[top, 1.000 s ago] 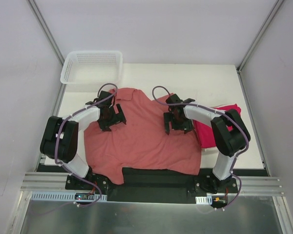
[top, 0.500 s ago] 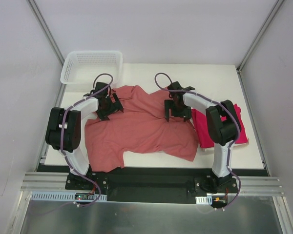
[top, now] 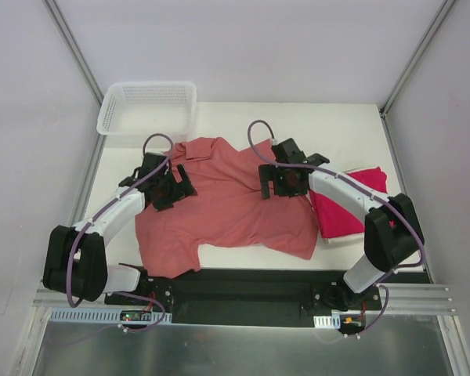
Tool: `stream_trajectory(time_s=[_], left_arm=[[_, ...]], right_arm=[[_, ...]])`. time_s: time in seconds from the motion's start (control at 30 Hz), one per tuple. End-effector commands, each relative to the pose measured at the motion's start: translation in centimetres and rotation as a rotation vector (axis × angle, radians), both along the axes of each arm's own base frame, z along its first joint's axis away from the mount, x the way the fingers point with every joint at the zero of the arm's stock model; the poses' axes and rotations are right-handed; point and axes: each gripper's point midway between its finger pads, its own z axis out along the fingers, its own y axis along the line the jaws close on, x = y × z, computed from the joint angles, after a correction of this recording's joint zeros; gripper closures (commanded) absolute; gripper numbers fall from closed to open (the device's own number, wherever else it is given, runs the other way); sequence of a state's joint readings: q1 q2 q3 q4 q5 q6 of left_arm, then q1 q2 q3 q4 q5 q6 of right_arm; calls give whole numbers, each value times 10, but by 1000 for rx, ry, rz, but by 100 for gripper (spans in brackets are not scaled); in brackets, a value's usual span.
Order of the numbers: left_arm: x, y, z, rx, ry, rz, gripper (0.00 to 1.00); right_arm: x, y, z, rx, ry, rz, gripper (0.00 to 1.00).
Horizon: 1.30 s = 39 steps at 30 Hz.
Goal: Fold and stack the t-shirts
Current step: Flatten out the tshirt
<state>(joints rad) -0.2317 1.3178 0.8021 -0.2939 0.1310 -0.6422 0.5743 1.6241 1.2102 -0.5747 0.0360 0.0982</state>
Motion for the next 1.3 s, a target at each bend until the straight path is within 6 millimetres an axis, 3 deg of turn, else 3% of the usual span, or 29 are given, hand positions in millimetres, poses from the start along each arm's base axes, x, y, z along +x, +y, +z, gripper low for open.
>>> stream_trajectory(time_s=[0.0, 0.17, 0.27, 0.47, 0.57, 0.73, 0.87, 1.03, 1.13, 1.27], left_arm=[[-45, 7, -36, 10, 126, 27, 1], [-60, 17, -62, 59, 212, 54, 1], [-54, 22, -72, 101, 246, 75, 1], [-26, 48, -88, 205, 283, 123, 1], [-7, 53, -84, 132, 286, 120, 1], [23, 67, -66, 167, 208, 140, 1], [34, 60, -52, 138, 175, 99, 1], [20, 48, -38, 80, 144, 76, 1], [9, 45, -20, 63, 83, 76, 1], [8, 48, 21, 50, -62, 110, 1]], right_arm=[[-40, 1, -21, -18, 67, 24, 3], [-63, -4, -52, -50, 156, 14, 3], [-65, -5, -63, -70, 182, 12, 3], [-59, -12, -77, -133, 197, -1, 3], [-54, -15, -84, -163, 208, -13, 3], [-45, -22, -89, -222, 212, -31, 3], [-35, -18, -78, -211, 183, -12, 3], [-24, -6, -45, -143, 87, 31, 3], [-18, 1, -21, -96, 19, 47, 3], [-17, 4, 3, -55, -47, 58, 3]])
